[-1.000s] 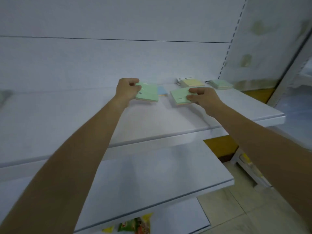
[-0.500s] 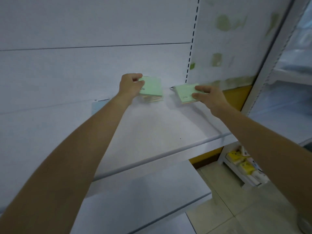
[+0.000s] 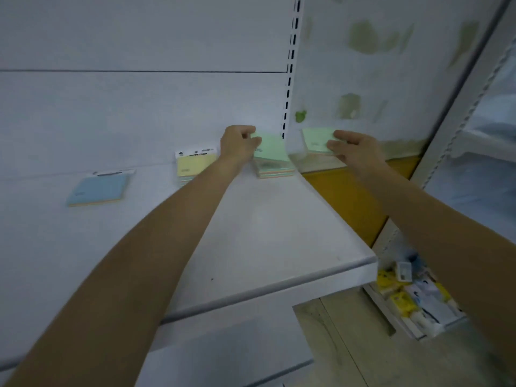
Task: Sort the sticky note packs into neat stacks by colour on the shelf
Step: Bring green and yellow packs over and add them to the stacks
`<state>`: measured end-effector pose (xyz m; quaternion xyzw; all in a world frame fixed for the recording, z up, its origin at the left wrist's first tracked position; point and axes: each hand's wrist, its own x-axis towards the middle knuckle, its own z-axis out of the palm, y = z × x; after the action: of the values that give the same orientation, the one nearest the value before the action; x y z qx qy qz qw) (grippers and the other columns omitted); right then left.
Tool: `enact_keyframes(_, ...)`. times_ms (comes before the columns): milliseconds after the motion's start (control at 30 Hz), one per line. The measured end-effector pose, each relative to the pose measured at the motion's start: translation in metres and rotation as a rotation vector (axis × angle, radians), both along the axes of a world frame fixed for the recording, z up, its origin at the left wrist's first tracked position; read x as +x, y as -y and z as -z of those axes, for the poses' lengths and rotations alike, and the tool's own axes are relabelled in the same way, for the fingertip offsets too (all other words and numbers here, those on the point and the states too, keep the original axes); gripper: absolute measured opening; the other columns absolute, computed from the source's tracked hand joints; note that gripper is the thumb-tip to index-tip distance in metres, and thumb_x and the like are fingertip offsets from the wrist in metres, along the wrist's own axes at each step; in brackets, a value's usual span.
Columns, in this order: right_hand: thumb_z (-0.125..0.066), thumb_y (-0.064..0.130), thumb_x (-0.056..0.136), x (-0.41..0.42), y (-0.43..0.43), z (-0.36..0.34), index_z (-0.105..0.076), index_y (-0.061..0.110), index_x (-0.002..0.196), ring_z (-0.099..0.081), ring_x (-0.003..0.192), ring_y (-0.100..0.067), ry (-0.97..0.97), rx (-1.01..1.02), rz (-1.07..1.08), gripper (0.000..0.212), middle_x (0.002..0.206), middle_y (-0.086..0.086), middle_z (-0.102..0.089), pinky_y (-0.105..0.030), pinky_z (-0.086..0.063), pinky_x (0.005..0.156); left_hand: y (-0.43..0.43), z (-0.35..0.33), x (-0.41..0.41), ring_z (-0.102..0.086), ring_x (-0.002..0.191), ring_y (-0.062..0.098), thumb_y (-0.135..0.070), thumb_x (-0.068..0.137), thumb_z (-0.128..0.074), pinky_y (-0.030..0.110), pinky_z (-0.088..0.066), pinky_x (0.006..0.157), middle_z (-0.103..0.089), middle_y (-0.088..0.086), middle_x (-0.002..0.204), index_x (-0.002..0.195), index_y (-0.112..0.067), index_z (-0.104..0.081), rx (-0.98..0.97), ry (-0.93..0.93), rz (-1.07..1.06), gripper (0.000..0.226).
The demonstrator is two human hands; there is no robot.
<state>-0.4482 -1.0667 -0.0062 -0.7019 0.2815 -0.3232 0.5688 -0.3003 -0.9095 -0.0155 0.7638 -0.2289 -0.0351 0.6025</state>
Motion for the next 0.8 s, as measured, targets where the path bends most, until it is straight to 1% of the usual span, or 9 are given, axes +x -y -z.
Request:
enact_keyframes(67,-0.066,0.007,0.082,0.005,0.013,0.001,-0.054,0.001,0.125,-0.059,0.097,-0.017,0.007,0.01,-0.033,0.045,0.116,-0.01,-0.058,-0.018,-0.052,0.083,0.013,0.007,0.0,-0.051,0.091,0.016,-0.007,0.083,-0.063,0.029,-0.045,0.093,-0.054,0.007,0.095,0.12,0.0,-0.059,0.03,0.005,-0.04,0.038)
enact_keyframes(167,-0.065,0.004,0.082,0.014,0.025,0.004,-0.053,-0.001,0.125,-0.059,0.098,-0.018,0.019,0.031,-0.099,0.045,0.11,-0.008,-0.056,-0.021,-0.048,0.09,0.024,0.016,-0.001,-0.055,0.095,0.023,-0.007,0.083,-0.063,0.032,-0.044,0.099,-0.06,0.017,0.102,0.119,0.0,-0.059,0.065,-0.018,-0.104,0.038)
enact_keyframes(233,-0.065,0.004,0.082,0.021,0.029,0.007,-0.053,0.0,0.125,-0.059,0.098,-0.019,0.011,0.057,-0.146,0.045,0.11,-0.008,-0.056,-0.022,-0.047,0.092,0.026,0.02,-0.003,-0.057,0.099,0.025,-0.008,0.083,-0.062,0.03,-0.042,0.1,-0.06,0.015,0.102,0.119,0.001,-0.059,0.115,-0.01,-0.143,0.037)
enact_keyframes(300,-0.066,0.003,0.081,0.029,0.032,0.01,-0.053,-0.001,0.124,-0.059,0.099,-0.02,0.014,0.085,-0.177,0.045,0.113,-0.011,-0.056,-0.024,-0.048,0.093,0.028,0.019,-0.006,-0.058,0.101,0.024,-0.008,0.084,-0.061,0.029,-0.042,0.1,-0.062,0.017,0.108,0.12,0.001,-0.059,0.151,-0.001,-0.155,0.037)
enact_keyframes(400,-0.066,0.003,0.081,0.041,0.029,0.015,-0.053,-0.001,0.124,-0.06,0.106,-0.026,0.02,0.097,-0.205,0.045,0.118,-0.013,-0.057,-0.029,-0.049,0.097,0.03,0.02,-0.008,-0.056,0.116,0.03,-0.011,0.086,-0.06,0.029,-0.041,0.101,-0.061,0.019,0.123,0.122,-0.001,-0.058,0.207,0.008,-0.151,0.037)
enact_keyframes(533,-0.067,0.007,0.08,0.054,0.021,0.021,-0.054,0.001,0.124,-0.06,0.109,-0.029,0.012,0.09,-0.211,0.046,0.126,-0.017,-0.058,-0.037,-0.048,0.1,0.028,0.024,-0.012,-0.057,0.117,0.029,-0.018,0.088,-0.06,0.034,-0.045,0.101,-0.06,0.017,0.125,0.123,-0.002,-0.057,0.266,-0.01,-0.122,0.039)
enact_keyframes(600,-0.066,0.006,0.081,0.058,0.016,0.023,-0.053,-0.001,0.125,-0.06,0.109,-0.029,0.011,0.09,-0.235,0.046,0.128,-0.018,-0.057,-0.038,-0.048,0.101,0.023,0.024,-0.014,-0.057,0.116,0.028,-0.022,0.09,-0.056,0.032,-0.043,0.1,-0.061,0.016,0.125,0.121,-0.003,-0.058,0.309,0.056,-0.122,0.037)
enact_keyframes(667,-0.065,0.006,0.082,0.063,0.009,0.024,-0.051,-0.002,0.125,-0.059,0.108,-0.026,0.005,0.07,-0.261,0.046,0.129,-0.018,-0.056,-0.035,-0.047,0.101,0.015,0.022,-0.016,-0.057,0.116,0.025,-0.022,0.093,-0.05,0.024,-0.039,0.094,-0.061,0.013,0.126,0.122,-0.003,-0.058,0.378,0.141,-0.14,0.035)
enact_keyframes(800,-0.065,0.01,0.083,0.071,-0.01,0.024,-0.052,0.002,0.126,-0.057,0.111,-0.024,-0.023,-0.04,-0.279,0.046,0.131,-0.016,-0.055,-0.032,-0.044,0.103,-0.008,0.023,-0.022,-0.055,0.116,0.028,-0.012,0.095,-0.041,0.023,-0.033,0.09,-0.058,0.018,0.128,0.129,0.0,-0.047,0.488,0.286,-0.141,0.036)
